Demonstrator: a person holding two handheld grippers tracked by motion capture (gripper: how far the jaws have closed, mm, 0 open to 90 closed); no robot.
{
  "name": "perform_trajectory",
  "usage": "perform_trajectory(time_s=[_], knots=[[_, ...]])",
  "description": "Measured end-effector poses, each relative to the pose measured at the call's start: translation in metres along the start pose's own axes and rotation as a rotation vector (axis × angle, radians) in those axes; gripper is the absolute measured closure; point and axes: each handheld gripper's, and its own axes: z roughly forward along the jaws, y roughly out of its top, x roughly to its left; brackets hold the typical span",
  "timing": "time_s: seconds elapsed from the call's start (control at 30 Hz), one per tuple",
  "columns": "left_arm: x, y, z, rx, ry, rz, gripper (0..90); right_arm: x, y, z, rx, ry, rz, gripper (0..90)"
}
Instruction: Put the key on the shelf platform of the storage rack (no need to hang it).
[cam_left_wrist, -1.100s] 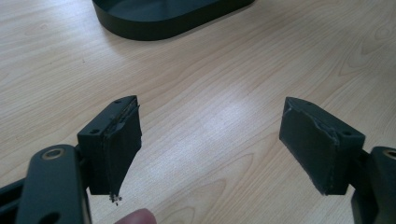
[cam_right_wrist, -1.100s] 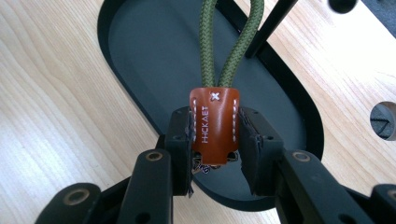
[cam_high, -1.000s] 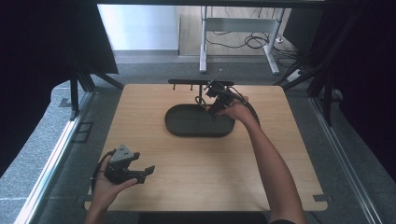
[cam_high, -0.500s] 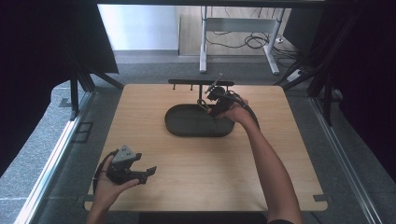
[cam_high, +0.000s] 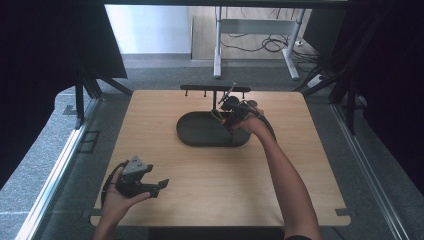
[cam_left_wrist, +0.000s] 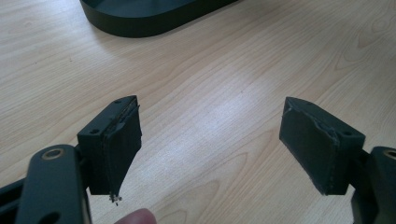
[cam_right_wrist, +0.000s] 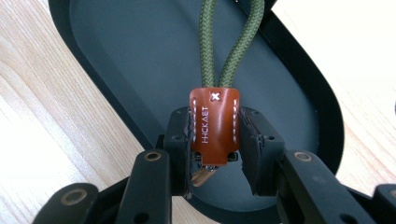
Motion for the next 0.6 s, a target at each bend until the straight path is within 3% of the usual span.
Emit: perform_trajectory(time_s=[0.33,0.6], knots=[[-0.0005,0.0002,0.0002,0.0,0.0,0.0,21.2,0.0009,-0.0028,0.0053,0.011,0.005,-0.015,60.0],[-0.0004,0.0001,0.0007,0.002,0.002,0.002,21.2,0.0013,-0.0057,0.0002,-0.006,0.001,0.011,53.7]])
